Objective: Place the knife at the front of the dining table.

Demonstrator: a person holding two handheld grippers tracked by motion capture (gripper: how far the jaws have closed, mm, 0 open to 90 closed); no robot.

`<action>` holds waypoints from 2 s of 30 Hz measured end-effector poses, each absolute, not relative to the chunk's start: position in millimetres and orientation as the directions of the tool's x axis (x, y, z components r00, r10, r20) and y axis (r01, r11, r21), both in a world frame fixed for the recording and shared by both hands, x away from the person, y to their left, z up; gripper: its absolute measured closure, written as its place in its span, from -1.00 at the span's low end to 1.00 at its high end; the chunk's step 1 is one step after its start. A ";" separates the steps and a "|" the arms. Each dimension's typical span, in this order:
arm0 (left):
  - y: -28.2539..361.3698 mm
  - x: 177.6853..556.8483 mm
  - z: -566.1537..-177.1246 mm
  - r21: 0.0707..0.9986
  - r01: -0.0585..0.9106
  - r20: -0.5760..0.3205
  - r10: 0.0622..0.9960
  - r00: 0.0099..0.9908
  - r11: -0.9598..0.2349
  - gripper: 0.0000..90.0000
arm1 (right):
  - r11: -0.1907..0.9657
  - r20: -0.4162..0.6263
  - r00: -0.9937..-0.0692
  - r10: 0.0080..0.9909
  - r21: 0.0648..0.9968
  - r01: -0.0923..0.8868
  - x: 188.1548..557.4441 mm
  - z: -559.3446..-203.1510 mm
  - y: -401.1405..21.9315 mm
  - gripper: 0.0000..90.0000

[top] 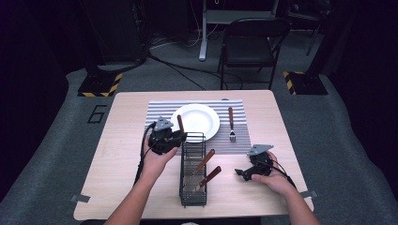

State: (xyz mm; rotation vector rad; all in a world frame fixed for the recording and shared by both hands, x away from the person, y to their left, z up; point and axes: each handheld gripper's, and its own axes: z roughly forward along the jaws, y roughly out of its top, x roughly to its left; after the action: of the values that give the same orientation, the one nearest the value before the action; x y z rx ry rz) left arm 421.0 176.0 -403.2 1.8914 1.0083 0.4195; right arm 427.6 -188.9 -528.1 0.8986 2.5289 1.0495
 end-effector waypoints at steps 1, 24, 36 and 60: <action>175.8 418.8 -402.7 0.852 0.465 -0.111 0.785 0.610 -0.240 0.59 | 0.548 -0.002 -0.775 0.632 0.709 0.445 427.6 -528.1 -188.9 -1.00; 167.1 417.1 -409.8 0.857 0.470 -0.172 0.744 0.646 -0.210 0.68 | 0.548 -0.002 -0.775 0.632 0.708 0.445 427.6 -528.1 -188.9 -1.00; 167.0 416.4 -413.6 0.852 0.474 -0.168 0.741 0.650 -0.223 0.68 | 0.548 -0.002 -0.775 0.632 0.708 0.445 427.6 -528.1 -188.9 -1.00; 174.0 411.4 -388.8 0.867 0.448 -0.155 0.735 0.661 -0.219 0.78 | 0.548 -0.002 -0.775 0.632 0.708 0.445 427.6 -528.1 -188.9 -1.00</action>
State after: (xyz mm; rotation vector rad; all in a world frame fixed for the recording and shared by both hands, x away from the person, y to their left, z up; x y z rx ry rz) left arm 411.4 174.0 -388.8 1.8617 0.9351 0.3538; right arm 427.6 -188.9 -528.1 0.8987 2.5293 1.0493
